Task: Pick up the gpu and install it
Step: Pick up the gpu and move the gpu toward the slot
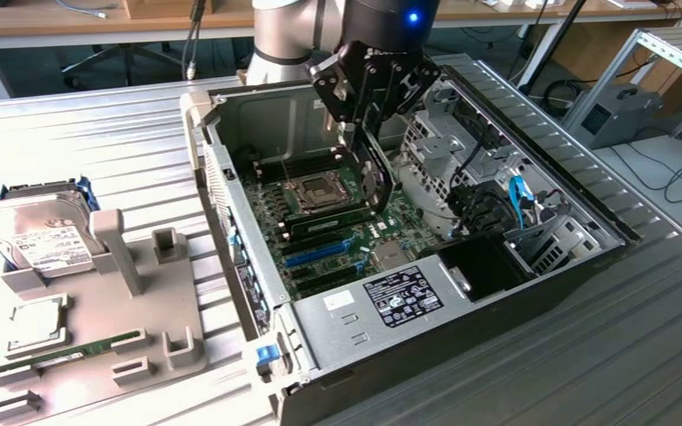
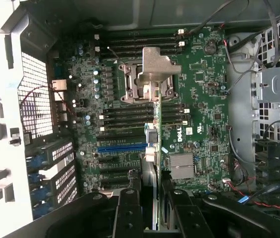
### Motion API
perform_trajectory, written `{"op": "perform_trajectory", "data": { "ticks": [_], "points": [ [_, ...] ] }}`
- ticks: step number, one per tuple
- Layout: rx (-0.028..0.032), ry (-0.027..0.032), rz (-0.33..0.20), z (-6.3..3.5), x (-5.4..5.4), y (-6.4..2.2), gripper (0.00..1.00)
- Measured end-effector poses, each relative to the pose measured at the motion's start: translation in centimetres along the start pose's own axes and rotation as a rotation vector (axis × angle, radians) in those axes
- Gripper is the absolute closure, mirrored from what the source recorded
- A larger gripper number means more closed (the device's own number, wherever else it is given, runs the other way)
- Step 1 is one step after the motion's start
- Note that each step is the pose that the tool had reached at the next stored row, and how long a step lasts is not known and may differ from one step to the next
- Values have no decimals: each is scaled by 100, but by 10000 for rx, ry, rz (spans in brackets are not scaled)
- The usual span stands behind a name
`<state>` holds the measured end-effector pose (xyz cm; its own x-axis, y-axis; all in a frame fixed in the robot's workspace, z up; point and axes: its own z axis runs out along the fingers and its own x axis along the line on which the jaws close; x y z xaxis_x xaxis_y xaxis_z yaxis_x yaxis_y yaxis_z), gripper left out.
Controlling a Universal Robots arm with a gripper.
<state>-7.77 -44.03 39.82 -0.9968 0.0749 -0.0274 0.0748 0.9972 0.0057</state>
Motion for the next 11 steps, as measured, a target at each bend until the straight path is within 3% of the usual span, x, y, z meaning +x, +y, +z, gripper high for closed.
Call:
{"op": "perform_trajectory", "data": {
  "ticks": [11],
  "points": [
    [24,-1,-1,27,-71,11,74]
  ]
}}
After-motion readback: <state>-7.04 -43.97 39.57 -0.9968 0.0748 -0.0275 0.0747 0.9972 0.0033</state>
